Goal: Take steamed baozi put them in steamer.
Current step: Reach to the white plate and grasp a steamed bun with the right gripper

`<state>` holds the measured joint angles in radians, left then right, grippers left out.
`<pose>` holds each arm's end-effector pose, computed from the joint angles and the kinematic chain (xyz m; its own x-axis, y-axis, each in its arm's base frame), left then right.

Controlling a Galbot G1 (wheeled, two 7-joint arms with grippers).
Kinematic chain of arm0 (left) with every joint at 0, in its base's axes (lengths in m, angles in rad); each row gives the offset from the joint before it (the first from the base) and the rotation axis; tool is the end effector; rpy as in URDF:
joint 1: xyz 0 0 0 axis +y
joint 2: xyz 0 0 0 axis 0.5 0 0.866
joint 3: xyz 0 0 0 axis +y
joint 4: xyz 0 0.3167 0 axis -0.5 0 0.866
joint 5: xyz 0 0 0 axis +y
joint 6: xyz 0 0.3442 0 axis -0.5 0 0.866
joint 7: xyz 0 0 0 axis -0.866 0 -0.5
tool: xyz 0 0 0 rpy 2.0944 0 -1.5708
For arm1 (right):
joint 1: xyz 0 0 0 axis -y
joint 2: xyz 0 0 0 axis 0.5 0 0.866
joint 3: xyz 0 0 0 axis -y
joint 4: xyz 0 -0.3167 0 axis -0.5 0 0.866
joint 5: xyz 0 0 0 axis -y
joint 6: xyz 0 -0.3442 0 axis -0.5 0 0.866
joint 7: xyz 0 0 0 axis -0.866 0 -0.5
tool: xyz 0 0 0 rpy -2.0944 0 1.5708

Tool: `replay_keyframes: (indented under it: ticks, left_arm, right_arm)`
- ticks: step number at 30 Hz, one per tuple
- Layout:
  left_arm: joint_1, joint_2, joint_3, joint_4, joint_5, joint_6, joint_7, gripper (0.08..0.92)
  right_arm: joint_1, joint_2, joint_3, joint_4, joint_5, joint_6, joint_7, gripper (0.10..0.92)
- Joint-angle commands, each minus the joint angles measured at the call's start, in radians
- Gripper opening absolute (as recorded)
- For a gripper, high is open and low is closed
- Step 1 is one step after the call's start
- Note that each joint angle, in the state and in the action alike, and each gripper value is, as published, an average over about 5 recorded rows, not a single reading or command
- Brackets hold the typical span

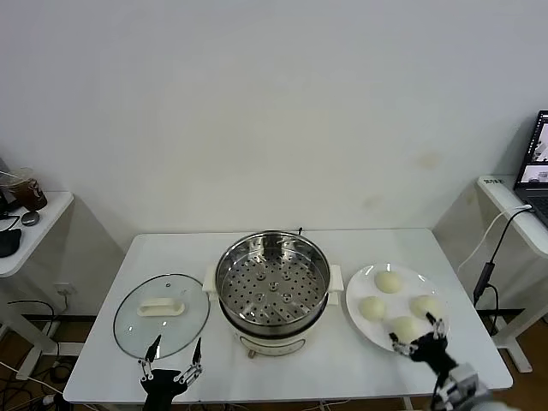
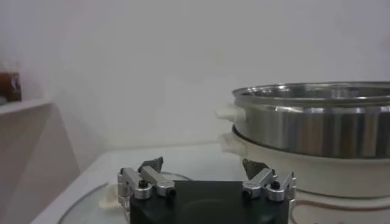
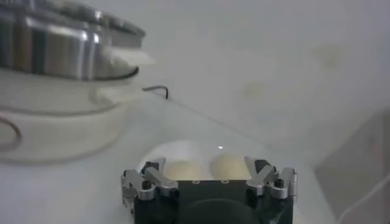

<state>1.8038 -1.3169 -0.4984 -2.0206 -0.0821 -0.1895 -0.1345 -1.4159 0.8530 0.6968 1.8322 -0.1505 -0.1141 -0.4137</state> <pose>0.1130 0.0344 -0.3317 -0.9926 0.0212 0.1195 0.0339 0.9939 0.1051 0.2573 -0.1930 -0.2429 -0.8771 -0.2146 0.4297 -0.4659 0.5974 -0.6527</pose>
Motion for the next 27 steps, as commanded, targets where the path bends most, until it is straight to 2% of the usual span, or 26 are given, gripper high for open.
replay_keyframes:
  ticks: [1,6,11,20,27]
  left_arm:
    - [-0.001,0.000,-0.006,0.002,0.058,-0.015,0.006,0.823]
    - [0.005,-0.012,-0.015,0.008,0.067,-0.018,0.005,0.823]
    - [0.005,-0.021,-0.026,0.004,0.064,-0.017,0.010,0.823]
    - [0.006,-0.022,-0.054,0.000,0.060,-0.019,0.012,0.823]
    - [0.009,-0.024,-0.074,0.002,0.050,-0.024,0.014,0.823]
  right_arm:
    - [0.148,-0.217,0.000,-0.065,-0.165,-0.060,-0.104,0.823]
    - [0.343,-0.335,-0.147,-0.167,-0.278,-0.032,-0.255,0.823]
    - [0.635,-0.364,-0.400,-0.315,-0.353,0.059,-0.434,0.823]
    - [1.103,-0.227,-0.872,-0.640,-0.351,0.239,-0.642,0.823]
    - [1.253,-0.087,-1.026,-0.819,-0.346,0.261,-0.698,0.823]
